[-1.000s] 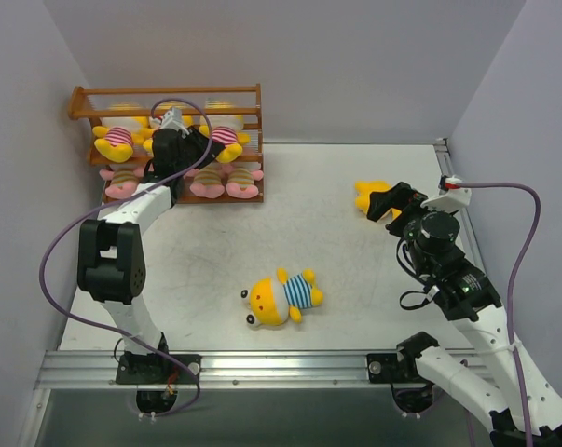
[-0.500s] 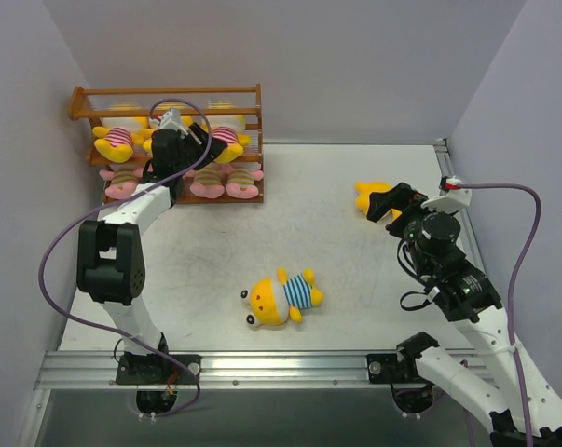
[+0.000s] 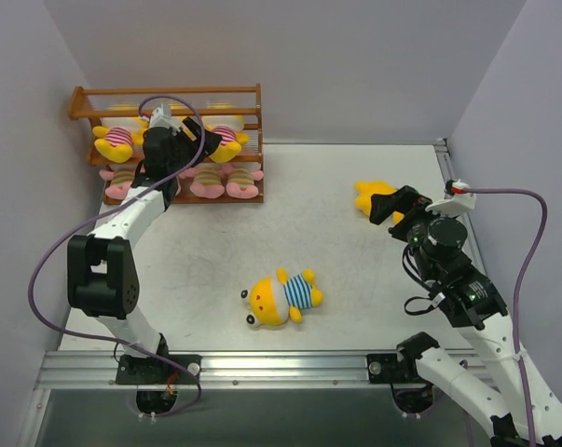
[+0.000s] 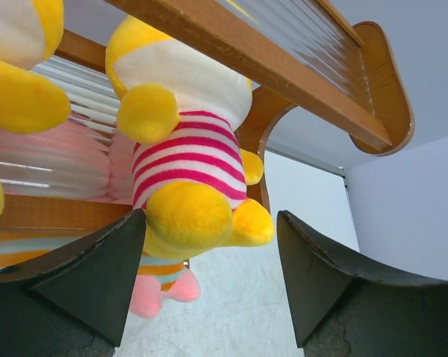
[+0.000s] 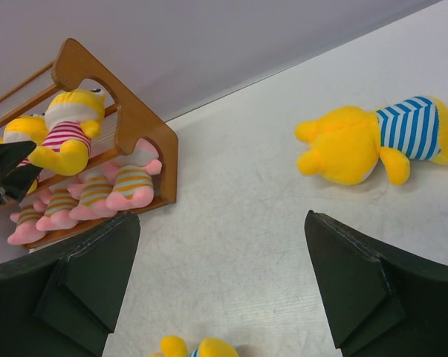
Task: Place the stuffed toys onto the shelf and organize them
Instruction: Place the stuffed toy onto shelf, then grab a stuffed toy with the right arm
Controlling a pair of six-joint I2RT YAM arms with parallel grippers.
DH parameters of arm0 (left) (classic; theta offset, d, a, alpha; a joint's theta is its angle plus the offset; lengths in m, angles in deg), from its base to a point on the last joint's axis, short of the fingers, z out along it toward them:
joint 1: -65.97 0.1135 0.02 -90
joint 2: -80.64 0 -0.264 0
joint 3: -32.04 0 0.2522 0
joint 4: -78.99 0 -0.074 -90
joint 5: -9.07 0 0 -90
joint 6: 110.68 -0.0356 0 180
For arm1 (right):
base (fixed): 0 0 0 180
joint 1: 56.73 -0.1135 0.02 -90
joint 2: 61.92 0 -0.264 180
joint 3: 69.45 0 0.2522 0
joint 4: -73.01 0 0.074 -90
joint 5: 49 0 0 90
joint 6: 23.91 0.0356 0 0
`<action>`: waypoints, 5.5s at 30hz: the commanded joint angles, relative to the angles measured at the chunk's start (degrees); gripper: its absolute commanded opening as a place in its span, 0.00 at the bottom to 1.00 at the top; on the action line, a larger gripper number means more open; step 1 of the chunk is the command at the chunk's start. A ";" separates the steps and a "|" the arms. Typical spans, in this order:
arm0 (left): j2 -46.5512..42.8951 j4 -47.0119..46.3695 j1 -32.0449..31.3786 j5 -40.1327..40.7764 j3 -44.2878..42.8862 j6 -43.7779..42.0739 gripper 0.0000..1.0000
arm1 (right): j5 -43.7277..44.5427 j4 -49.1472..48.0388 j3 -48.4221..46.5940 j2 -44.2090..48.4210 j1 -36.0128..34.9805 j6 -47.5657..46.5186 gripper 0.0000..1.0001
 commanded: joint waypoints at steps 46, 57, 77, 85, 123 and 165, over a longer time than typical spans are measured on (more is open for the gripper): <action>-17.19 5.03 -2.09 7.78 14.65 -5.43 0.59 | -2.58 -0.78 0.40 0.88 0.44 -2.41 0.99; -8.05 0.98 -5.34 11.82 9.74 -6.40 0.45 | -2.40 -1.13 1.10 1.32 0.44 -2.94 0.99; 0.31 -0.52 -5.43 12.00 2.17 -7.63 0.38 | -1.43 -1.30 0.92 0.26 0.53 -3.82 0.99; 1.36 -0.61 -5.96 11.65 0.33 -7.37 0.38 | -1.52 -1.57 0.92 -0.18 0.53 -3.64 0.99; -34.93 30.33 19.93 -3.55 8.92 -12.64 0.89 | -3.72 2.65 -0.39 1.41 0.53 -6.80 0.98; -53.04 47.91 3.36 2.07 25.19 -25.91 0.96 | -25.08 -3.32 12.08 -18.09 -9.66 0.57 0.99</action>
